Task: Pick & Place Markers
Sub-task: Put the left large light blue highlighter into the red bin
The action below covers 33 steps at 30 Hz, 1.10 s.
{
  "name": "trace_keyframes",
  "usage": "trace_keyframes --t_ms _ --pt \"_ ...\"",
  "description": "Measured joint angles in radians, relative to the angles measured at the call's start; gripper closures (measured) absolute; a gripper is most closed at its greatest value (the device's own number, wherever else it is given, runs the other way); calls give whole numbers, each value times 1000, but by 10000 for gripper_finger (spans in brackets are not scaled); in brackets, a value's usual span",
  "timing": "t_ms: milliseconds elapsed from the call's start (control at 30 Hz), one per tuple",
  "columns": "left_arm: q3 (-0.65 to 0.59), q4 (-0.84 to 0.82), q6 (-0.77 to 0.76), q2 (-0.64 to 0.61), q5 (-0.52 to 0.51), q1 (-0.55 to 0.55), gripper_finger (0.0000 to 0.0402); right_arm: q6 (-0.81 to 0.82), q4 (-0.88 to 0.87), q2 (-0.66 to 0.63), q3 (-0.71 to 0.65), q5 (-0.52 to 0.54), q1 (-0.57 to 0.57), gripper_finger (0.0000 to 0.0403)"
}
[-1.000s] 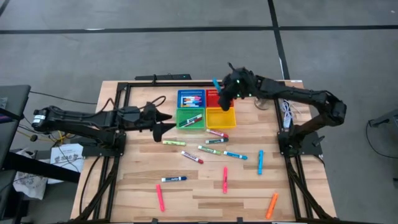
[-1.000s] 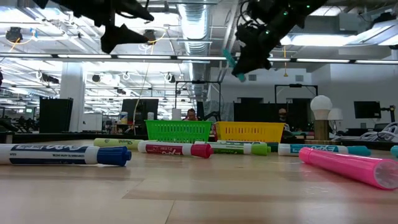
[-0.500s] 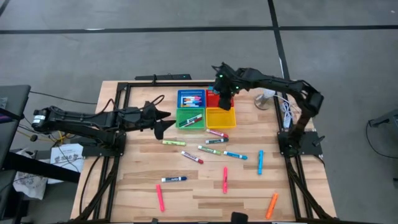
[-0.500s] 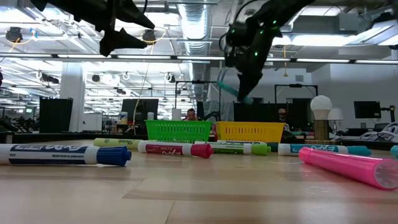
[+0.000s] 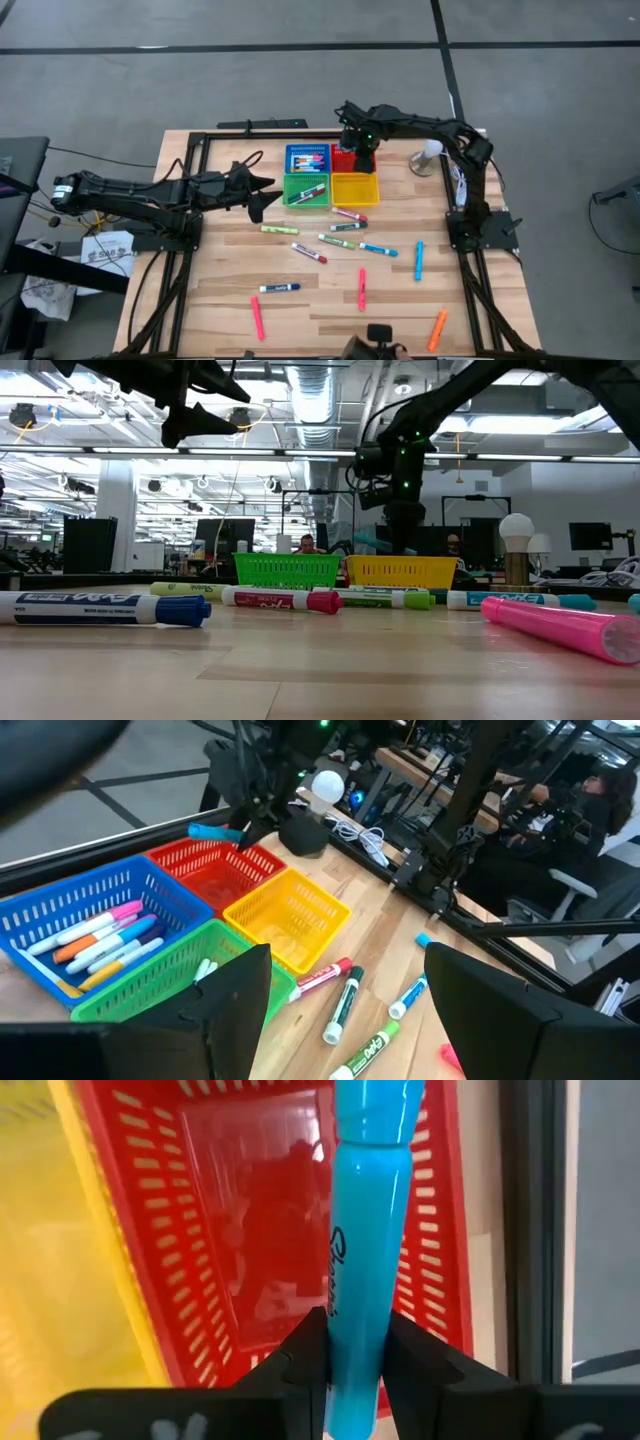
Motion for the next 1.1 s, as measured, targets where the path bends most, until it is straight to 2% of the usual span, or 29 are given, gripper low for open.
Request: trace_keyframes --t_ms 367,1100 --pt "0 8 1 0 -45 0 138 -31 5 35 0 1 -4 337" --pt "0 16 3 0 -45 0 138 -27 76 34 -48 -20 -4 336"
